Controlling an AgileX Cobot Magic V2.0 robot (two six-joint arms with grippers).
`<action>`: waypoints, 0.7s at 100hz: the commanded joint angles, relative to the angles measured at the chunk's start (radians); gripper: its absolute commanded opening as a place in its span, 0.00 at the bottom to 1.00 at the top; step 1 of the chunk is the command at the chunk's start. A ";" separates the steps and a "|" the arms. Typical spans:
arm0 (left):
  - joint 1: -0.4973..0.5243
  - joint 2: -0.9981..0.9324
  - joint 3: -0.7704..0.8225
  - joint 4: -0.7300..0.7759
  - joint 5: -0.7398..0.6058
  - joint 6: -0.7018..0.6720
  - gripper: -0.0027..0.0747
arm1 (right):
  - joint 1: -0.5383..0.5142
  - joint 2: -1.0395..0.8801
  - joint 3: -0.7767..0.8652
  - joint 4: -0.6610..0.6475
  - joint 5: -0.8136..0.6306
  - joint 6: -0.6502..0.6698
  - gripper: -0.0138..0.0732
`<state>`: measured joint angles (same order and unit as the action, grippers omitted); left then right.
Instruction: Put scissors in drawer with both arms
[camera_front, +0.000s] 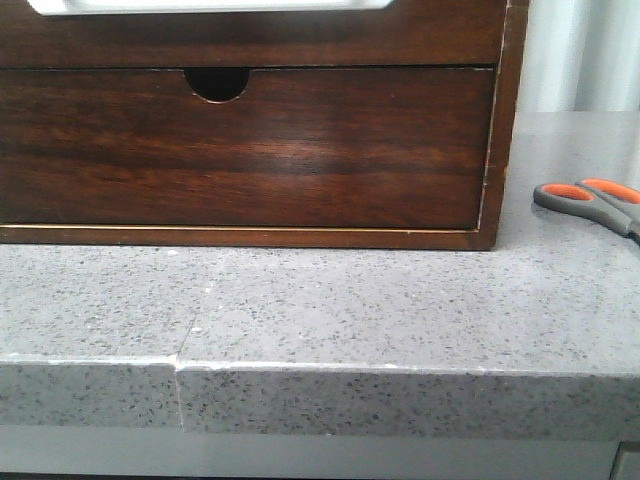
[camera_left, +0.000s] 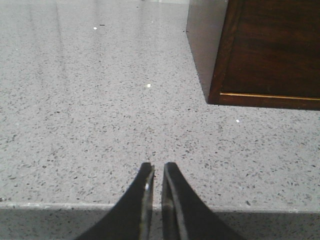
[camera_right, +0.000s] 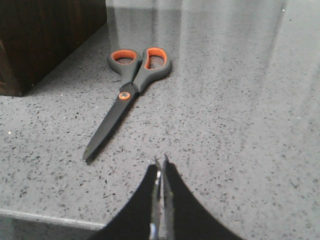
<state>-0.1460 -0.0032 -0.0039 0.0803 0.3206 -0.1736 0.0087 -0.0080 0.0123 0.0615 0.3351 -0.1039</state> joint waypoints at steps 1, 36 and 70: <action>0.002 -0.034 0.020 0.000 -0.058 -0.002 0.05 | -0.005 -0.028 0.030 -0.009 -0.021 -0.002 0.11; 0.002 -0.034 0.020 0.000 -0.058 -0.002 0.05 | -0.005 -0.028 0.030 -0.009 -0.021 -0.002 0.11; 0.002 -0.034 0.020 0.000 -0.058 -0.002 0.05 | -0.005 -0.028 0.030 -0.009 -0.030 -0.002 0.11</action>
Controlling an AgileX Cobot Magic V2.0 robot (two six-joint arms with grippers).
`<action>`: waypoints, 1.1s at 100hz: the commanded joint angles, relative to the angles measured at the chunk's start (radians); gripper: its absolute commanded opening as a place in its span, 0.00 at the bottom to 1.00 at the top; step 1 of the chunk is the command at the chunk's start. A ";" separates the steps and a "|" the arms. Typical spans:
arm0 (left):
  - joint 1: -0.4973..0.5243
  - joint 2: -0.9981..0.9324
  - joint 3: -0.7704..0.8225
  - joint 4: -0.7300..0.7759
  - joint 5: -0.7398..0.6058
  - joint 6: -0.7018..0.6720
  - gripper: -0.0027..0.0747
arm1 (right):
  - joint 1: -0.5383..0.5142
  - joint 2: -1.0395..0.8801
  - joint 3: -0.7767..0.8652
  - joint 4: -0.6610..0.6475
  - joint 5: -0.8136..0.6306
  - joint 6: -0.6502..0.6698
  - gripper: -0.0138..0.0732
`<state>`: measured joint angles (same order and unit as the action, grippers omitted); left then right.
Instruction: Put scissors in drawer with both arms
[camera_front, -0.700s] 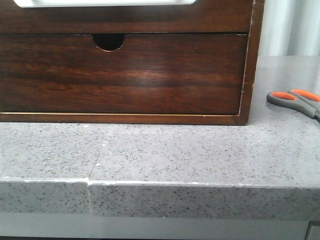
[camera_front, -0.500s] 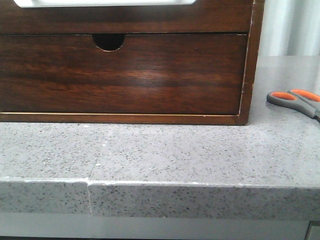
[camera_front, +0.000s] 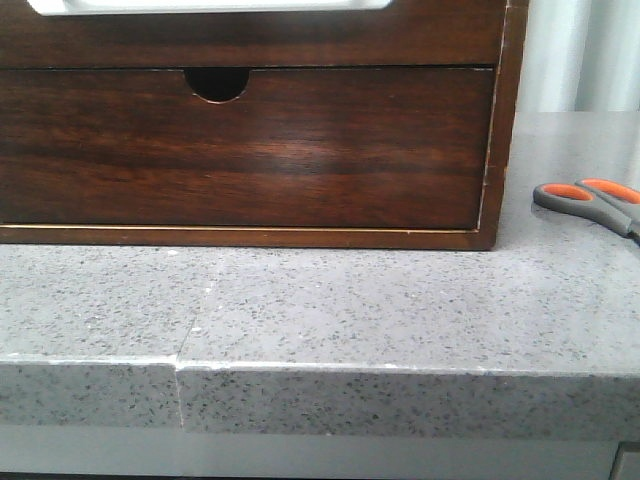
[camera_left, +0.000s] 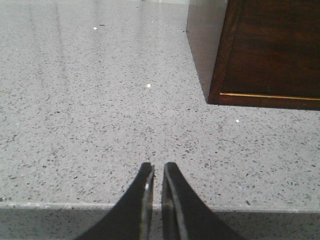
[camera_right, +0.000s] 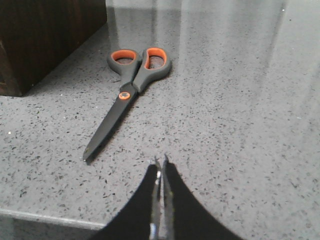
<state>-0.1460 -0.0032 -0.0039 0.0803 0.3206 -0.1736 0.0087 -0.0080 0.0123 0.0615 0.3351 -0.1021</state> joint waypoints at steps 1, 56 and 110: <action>0.002 -0.034 0.020 0.002 -0.058 -0.002 0.05 | -0.005 -0.028 0.030 -0.009 -0.032 -0.004 0.11; 0.000 -0.034 0.020 -0.868 -0.363 -0.037 0.05 | -0.005 -0.028 0.030 0.467 -0.441 -0.002 0.11; 0.000 0.144 -0.280 -0.830 -0.026 -0.035 0.01 | -0.005 0.109 -0.357 0.471 0.034 -0.027 0.15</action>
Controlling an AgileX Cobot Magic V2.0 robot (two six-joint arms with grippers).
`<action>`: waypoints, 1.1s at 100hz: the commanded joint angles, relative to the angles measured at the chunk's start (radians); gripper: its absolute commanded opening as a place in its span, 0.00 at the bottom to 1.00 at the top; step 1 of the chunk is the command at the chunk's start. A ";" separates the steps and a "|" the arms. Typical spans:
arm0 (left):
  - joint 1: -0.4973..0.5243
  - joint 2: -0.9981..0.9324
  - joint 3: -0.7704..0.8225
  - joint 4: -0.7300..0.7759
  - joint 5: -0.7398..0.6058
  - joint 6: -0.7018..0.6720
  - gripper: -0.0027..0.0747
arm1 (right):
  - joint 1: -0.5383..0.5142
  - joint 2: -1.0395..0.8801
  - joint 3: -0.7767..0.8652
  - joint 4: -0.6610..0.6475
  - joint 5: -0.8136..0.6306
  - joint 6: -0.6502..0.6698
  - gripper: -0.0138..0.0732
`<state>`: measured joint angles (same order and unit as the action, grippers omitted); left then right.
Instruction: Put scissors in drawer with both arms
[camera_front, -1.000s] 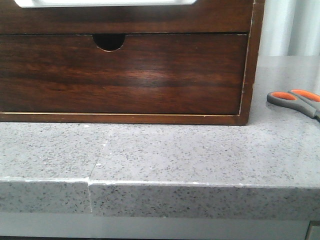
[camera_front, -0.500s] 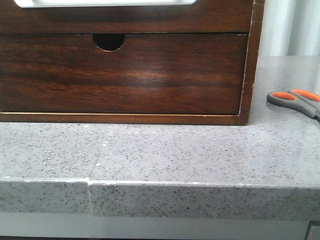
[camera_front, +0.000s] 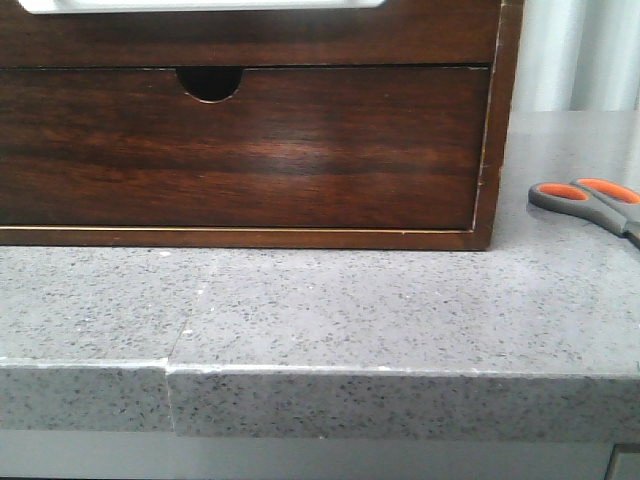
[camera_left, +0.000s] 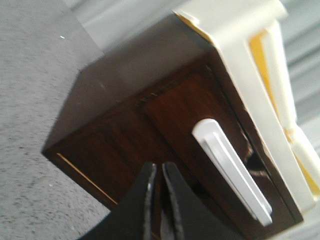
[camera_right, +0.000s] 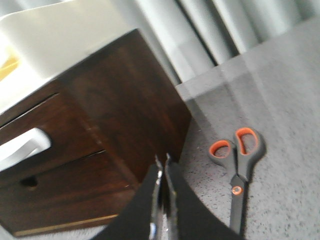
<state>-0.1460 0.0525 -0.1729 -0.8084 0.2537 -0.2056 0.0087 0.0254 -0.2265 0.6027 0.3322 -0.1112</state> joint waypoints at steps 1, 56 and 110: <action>0.000 0.105 -0.118 0.062 0.047 -0.003 0.01 | -0.005 0.090 -0.133 -0.075 0.041 -0.018 0.16; -0.058 0.730 -0.403 -0.744 0.426 0.554 0.51 | -0.002 0.368 -0.306 0.077 0.144 0.080 0.66; -0.062 1.061 -0.522 -0.960 0.481 0.608 0.51 | -0.002 0.368 -0.304 0.066 0.138 0.080 0.65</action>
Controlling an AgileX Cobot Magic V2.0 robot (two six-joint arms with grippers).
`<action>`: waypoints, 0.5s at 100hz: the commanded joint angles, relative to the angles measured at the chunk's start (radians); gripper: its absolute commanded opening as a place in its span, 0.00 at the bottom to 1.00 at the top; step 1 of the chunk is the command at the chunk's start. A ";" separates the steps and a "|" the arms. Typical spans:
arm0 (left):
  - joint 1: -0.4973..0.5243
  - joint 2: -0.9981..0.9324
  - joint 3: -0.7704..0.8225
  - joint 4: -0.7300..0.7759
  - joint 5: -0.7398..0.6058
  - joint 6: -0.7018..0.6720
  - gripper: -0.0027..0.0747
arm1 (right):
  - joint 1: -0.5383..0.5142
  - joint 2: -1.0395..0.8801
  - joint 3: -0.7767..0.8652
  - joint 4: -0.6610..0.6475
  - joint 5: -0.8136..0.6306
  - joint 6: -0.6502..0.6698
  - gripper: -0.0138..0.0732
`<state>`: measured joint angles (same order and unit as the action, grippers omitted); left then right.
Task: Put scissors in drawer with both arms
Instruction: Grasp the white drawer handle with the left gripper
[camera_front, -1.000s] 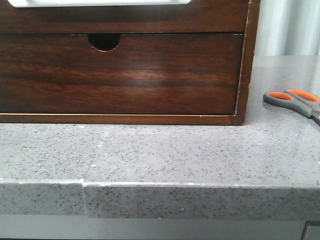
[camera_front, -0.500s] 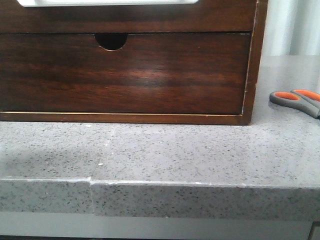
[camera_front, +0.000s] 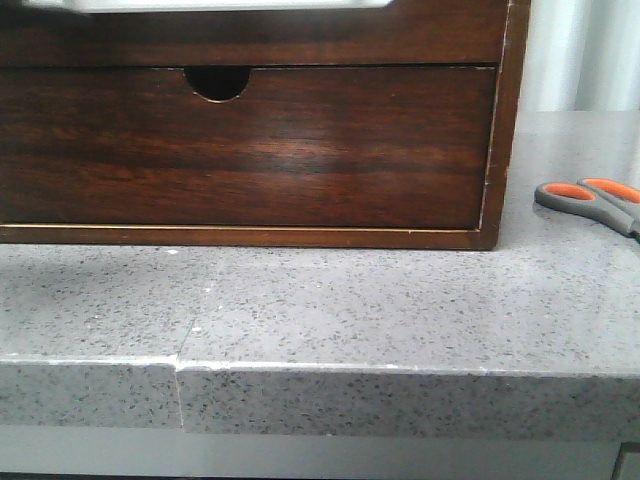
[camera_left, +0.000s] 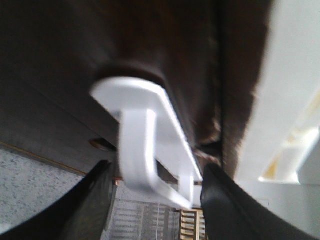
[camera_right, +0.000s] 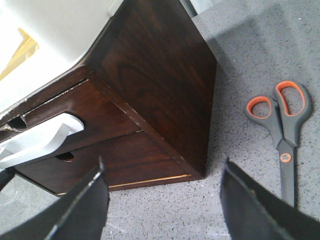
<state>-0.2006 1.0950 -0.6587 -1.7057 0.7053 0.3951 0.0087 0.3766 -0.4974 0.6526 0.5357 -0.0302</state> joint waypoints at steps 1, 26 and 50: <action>-0.008 0.023 -0.036 -0.062 0.029 0.008 0.51 | -0.002 0.016 -0.033 0.016 -0.066 -0.001 0.65; -0.008 0.043 -0.036 -0.079 0.047 0.045 0.09 | -0.002 0.016 -0.032 -0.001 -0.051 -0.001 0.65; -0.008 0.014 -0.014 -0.070 0.062 0.050 0.01 | -0.002 0.016 -0.032 -0.008 -0.031 -0.001 0.65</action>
<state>-0.2006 1.1499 -0.6597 -1.7893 0.7267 0.3928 0.0087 0.3766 -0.4974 0.6375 0.5527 -0.0280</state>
